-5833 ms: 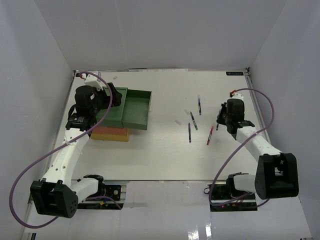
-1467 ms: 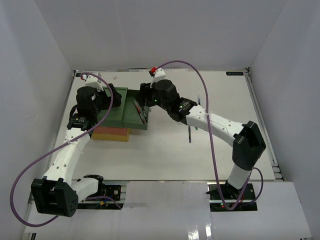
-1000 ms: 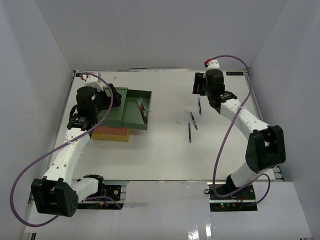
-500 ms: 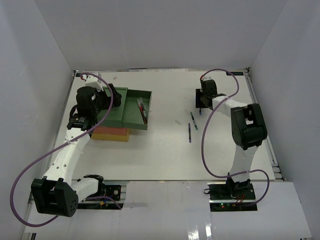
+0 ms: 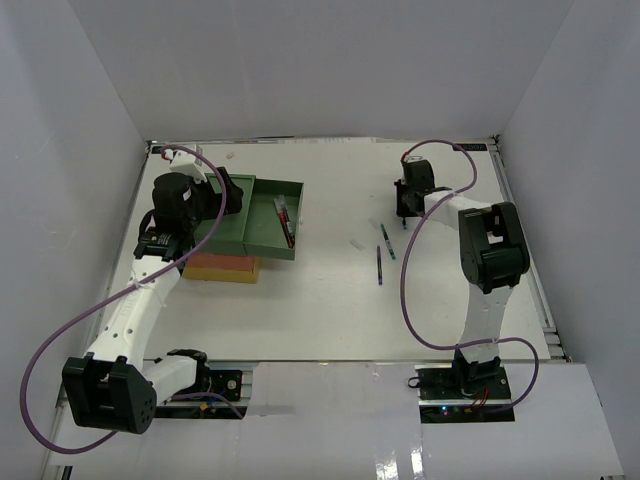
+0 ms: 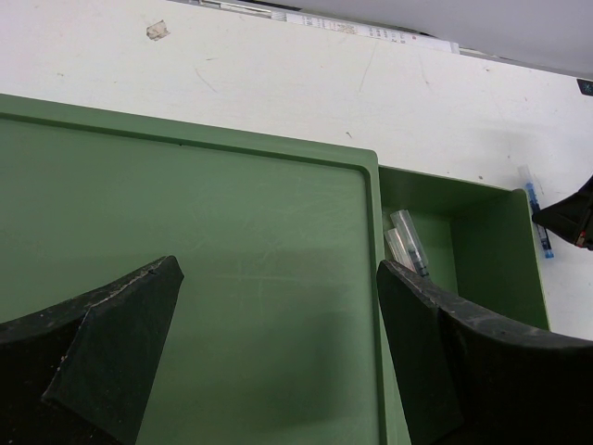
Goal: Sort the stationery into containers
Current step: Pick up the pen from the center of the board.
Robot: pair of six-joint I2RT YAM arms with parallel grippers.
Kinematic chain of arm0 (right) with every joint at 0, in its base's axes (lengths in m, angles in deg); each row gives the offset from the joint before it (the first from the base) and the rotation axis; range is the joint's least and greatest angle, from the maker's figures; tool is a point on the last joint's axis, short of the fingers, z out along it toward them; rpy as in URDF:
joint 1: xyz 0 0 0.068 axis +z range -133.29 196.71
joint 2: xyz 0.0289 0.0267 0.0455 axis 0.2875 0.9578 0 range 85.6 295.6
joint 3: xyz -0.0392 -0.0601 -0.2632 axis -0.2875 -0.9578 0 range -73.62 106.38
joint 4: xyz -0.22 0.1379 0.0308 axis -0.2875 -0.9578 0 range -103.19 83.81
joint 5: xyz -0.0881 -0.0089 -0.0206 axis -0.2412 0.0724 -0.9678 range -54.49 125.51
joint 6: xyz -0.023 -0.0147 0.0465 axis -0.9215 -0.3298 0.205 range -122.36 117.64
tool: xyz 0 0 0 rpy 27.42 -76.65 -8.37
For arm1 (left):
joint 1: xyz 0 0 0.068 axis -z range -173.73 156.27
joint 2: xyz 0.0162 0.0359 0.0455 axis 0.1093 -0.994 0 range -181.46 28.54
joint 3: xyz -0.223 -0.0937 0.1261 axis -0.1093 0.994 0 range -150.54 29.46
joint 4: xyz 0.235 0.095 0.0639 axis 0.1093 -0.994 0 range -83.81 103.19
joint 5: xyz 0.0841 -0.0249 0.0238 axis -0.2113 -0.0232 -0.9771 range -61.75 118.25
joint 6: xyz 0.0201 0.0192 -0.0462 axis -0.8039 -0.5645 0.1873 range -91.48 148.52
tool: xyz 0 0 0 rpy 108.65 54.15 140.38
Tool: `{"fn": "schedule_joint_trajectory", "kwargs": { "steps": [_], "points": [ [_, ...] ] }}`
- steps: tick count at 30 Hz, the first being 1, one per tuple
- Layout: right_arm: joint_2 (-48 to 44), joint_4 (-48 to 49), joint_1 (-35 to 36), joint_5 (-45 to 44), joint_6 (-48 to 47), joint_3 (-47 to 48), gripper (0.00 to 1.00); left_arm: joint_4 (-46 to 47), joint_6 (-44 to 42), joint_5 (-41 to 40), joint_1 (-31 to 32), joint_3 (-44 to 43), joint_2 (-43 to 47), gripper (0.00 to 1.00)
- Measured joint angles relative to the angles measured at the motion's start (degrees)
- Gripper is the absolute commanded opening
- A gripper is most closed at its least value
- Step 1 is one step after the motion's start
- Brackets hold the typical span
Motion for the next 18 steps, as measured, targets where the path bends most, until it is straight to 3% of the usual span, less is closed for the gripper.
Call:
{"fn": "schedule_joint_trajectory", "kwargs": {
  "steps": [8, 13, 18],
  "points": [
    [-2.4, -0.7, 0.2, 0.9, 0.3, -1.2, 0.08, 0.0, 0.0, 0.0, 0.0, 0.0, 0.0, 0.98],
    [-13.7, -1.9, 3.1, 1.7, 3.2, -3.5, 0.08, 0.0, 0.0, 0.0, 0.0, 0.0, 0.0, 0.98],
    [-25.5, 1.4, 12.9, 2.7, 8.6, -3.6, 0.10, 0.0, 0.0, 0.0, 0.0, 0.0, 0.0, 0.98]
  ]
}}
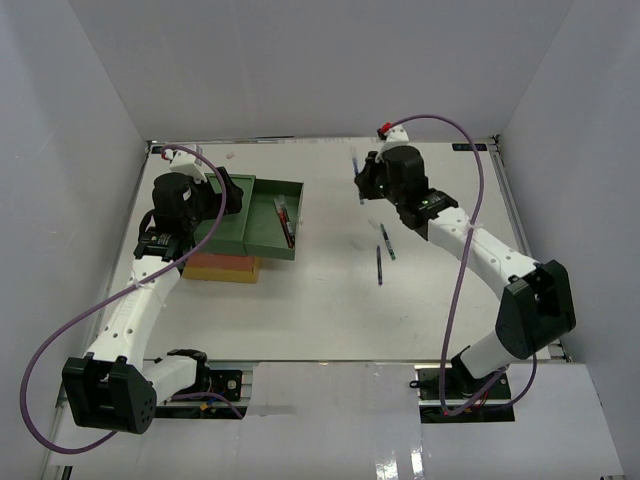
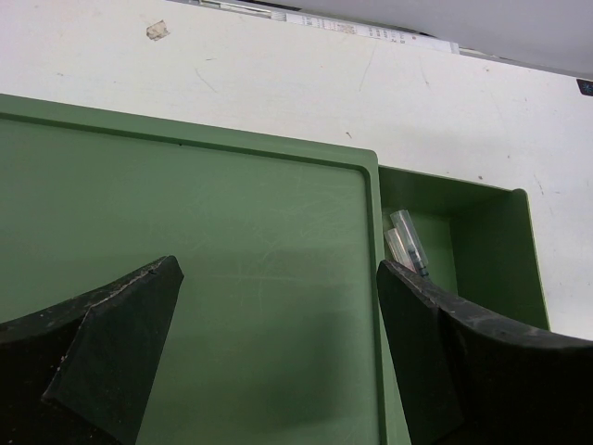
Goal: Sort the stationery into containers
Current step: Pick up the pen from the center of the board, then place the pen in the drawer, then pick up the pen from the center of the board.
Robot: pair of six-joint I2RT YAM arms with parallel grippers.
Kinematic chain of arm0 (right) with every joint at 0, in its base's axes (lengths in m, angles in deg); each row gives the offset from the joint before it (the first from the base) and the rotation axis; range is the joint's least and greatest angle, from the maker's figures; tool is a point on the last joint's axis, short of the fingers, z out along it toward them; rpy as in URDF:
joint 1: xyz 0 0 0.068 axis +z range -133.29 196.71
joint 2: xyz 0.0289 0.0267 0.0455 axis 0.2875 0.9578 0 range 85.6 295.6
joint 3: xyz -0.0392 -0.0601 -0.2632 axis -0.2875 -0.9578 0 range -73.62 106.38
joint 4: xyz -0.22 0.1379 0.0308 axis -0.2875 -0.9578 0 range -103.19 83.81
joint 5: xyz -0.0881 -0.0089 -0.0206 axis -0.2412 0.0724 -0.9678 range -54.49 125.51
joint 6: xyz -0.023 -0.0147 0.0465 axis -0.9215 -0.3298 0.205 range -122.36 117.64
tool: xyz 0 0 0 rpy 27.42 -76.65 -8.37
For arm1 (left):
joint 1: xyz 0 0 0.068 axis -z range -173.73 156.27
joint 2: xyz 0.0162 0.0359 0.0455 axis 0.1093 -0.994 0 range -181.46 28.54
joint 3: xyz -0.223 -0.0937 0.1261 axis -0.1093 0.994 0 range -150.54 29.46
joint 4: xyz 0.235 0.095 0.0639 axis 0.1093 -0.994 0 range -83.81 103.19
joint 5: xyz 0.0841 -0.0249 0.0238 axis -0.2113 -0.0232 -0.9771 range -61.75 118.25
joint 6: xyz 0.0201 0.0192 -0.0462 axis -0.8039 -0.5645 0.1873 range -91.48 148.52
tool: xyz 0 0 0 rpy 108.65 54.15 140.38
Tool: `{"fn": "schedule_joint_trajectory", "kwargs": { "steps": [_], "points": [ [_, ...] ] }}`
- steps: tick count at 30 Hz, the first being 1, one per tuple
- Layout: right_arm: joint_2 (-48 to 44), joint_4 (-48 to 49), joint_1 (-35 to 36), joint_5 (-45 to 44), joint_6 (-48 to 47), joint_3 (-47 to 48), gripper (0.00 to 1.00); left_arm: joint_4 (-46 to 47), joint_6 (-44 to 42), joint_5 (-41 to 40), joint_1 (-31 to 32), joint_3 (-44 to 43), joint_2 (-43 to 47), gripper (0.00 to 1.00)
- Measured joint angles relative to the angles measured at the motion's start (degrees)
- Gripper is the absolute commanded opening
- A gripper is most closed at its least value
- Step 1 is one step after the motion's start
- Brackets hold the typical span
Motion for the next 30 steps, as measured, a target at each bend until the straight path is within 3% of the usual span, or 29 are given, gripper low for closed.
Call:
{"fn": "schedule_joint_trajectory", "kwargs": {
  "steps": [6, 16, 23, 30],
  "points": [
    [-2.6, 5.3, 12.5, 1.1, 6.4, 1.3, 0.12, 0.0, 0.0, 0.0, 0.0, 0.0, 0.0, 0.98],
    [4.0, 9.0, 22.8, 1.3, 12.7, 6.0, 0.15, 0.0, 0.0, 0.1, 0.0, 0.0, 0.0, 0.98],
    [8.5, 9.3, 25.8, 0.9, 13.6, 10.3, 0.36, 0.0, 0.0, 0.2, 0.0, 0.0, 0.1, 0.98],
    [8.3, 7.2, 25.9, -2.5, 8.8, 10.3, 0.44, 0.0, 0.0, 0.2, 0.0, 0.0, 0.1, 0.98]
  ]
}}
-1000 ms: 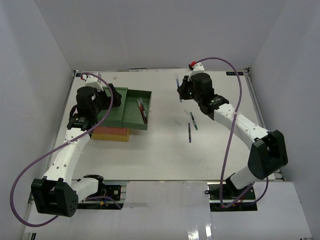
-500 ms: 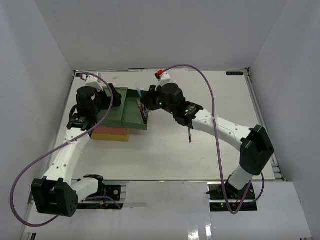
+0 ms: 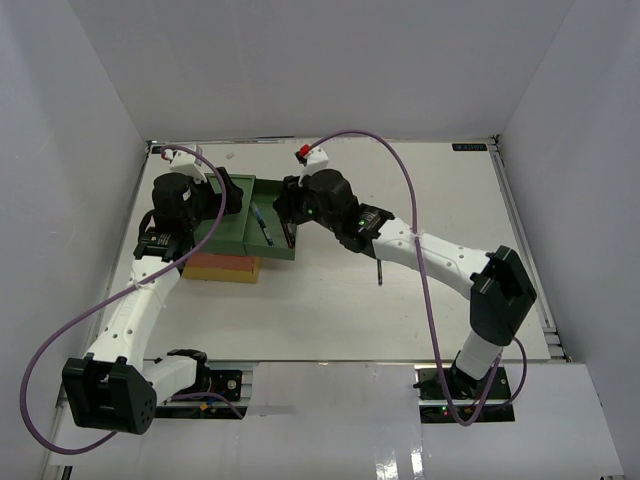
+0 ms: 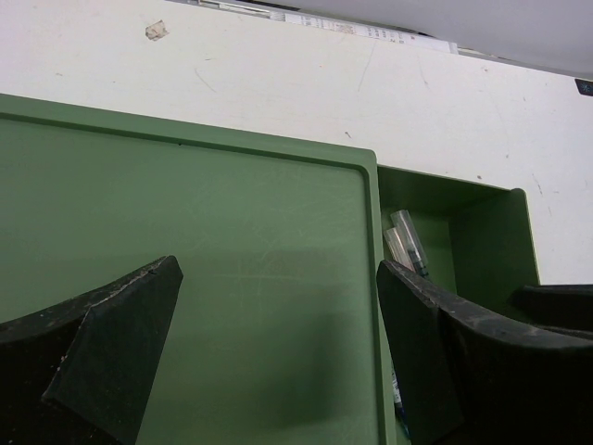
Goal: Sort the stationery into containers
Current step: Pick up the pen from the center of the board.
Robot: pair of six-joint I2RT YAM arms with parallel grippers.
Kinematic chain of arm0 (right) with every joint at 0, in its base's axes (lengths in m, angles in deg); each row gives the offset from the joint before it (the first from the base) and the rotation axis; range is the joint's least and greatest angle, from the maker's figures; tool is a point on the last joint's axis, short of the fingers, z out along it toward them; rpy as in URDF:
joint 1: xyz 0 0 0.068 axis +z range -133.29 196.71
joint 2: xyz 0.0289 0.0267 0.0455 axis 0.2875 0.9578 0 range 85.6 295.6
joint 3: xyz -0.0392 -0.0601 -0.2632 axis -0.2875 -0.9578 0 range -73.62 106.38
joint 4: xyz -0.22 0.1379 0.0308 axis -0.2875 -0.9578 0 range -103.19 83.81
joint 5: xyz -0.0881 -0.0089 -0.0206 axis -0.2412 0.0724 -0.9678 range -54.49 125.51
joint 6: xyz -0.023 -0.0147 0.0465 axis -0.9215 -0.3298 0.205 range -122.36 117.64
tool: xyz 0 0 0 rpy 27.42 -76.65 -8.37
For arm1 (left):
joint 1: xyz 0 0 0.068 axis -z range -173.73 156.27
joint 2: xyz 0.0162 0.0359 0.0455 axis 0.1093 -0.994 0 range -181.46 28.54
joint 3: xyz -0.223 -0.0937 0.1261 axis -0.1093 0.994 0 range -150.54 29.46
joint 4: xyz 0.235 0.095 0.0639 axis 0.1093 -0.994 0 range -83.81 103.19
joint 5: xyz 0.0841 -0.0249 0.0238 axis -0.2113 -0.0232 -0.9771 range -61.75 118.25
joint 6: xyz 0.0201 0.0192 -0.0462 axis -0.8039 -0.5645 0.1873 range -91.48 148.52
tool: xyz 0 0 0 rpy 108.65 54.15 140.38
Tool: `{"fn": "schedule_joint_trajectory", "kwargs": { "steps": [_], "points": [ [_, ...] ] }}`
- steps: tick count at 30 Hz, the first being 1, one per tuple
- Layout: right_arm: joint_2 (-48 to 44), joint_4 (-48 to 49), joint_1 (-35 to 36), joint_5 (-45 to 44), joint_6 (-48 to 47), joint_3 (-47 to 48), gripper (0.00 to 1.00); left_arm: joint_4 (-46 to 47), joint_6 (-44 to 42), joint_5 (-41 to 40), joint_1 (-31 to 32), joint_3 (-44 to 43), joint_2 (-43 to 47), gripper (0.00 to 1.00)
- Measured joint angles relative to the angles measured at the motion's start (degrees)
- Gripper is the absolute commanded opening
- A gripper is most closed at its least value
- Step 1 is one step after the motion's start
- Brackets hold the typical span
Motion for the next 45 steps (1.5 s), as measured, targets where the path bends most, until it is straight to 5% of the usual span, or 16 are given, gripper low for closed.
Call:
{"fn": "schedule_joint_trajectory", "kwargs": {
  "steps": [8, 15, 24, 45],
  "points": [
    [-12.2, -7.5, -1.8, -9.8, -8.8, -6.8, 0.49, 0.0, 0.0, 0.0, 0.0, 0.0, 0.1, 0.98],
    [-21.3, -14.6, -15.8, -10.6, -10.4, -17.3, 0.48, 0.0, 0.0, 0.0, 0.0, 0.0, 0.1, 0.98],
    [-12.7, -24.2, -21.4, -5.0, -10.3, -22.2, 0.44, 0.0, 0.0, 0.1, 0.0, 0.1, 0.1, 0.98],
    [6.1, -25.0, -22.8, -1.6, -10.3, -16.3, 0.37, 0.0, 0.0, 0.5, 0.0, 0.1, 0.1, 0.98]
  ]
}}
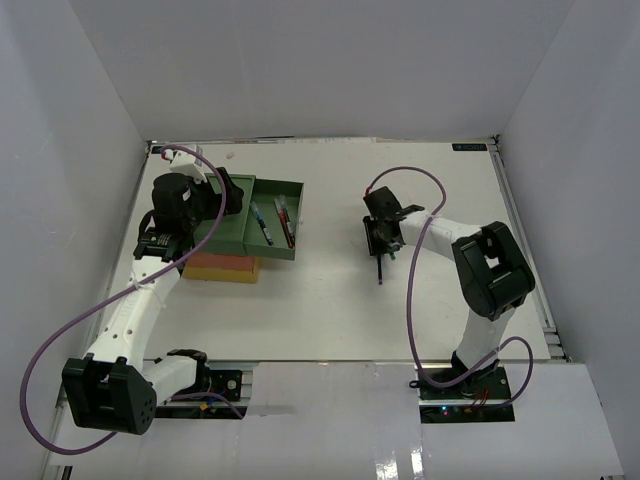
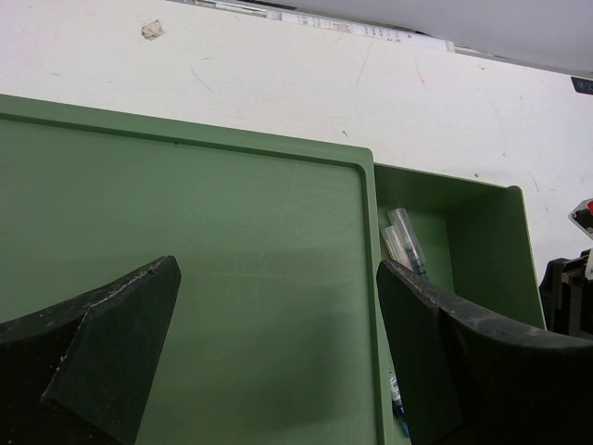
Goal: Sort the stationery into containers
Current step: Pick up the pen from the center of the board.
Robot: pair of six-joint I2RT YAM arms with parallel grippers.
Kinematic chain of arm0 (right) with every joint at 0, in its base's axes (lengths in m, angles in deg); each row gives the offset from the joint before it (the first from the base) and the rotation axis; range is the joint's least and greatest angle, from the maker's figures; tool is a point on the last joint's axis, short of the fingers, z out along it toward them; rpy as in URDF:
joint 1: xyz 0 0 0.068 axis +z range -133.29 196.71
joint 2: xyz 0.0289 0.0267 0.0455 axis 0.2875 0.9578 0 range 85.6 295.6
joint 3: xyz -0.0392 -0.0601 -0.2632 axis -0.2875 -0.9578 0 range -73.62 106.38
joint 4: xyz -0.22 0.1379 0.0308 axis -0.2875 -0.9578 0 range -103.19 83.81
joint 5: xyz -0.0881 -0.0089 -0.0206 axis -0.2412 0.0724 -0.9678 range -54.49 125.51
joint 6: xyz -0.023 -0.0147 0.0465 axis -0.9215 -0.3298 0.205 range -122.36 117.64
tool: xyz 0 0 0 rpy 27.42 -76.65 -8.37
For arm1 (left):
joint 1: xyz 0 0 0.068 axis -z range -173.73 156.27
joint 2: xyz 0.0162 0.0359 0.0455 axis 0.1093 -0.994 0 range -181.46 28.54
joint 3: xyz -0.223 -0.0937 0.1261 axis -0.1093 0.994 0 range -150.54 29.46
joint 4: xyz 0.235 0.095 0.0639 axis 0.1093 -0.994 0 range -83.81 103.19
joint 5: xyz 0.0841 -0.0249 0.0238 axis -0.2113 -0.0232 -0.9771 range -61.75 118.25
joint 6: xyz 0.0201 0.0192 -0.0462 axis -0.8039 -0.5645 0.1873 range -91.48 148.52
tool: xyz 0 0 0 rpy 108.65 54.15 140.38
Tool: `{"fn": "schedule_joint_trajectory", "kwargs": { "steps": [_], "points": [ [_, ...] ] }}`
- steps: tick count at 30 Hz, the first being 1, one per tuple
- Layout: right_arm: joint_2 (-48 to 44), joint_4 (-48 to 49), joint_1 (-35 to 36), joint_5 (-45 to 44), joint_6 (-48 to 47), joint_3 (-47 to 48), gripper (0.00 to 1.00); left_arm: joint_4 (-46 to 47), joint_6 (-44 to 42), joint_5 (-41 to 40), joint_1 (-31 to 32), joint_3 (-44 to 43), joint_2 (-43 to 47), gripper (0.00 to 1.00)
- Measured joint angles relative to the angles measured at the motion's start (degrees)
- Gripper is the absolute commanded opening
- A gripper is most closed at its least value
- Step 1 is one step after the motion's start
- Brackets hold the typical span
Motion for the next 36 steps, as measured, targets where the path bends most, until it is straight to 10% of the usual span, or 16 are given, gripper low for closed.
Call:
{"fn": "schedule_joint_trajectory", "kwargs": {
  "steps": [23, 36],
  "points": [
    [-14.4, 0.7, -0.6, 4.6, -0.1, -0.2, 0.08, -1.0, 0.8, 6.6, 0.0, -1.4, 0.1, 0.98],
    [-32.9, 34.5, 1.7, 22.5, 4.3, -3.6, 0.08, 8.0, 9.9, 30.8, 4.7, -7.1, 0.9, 0.98]
  ]
}}
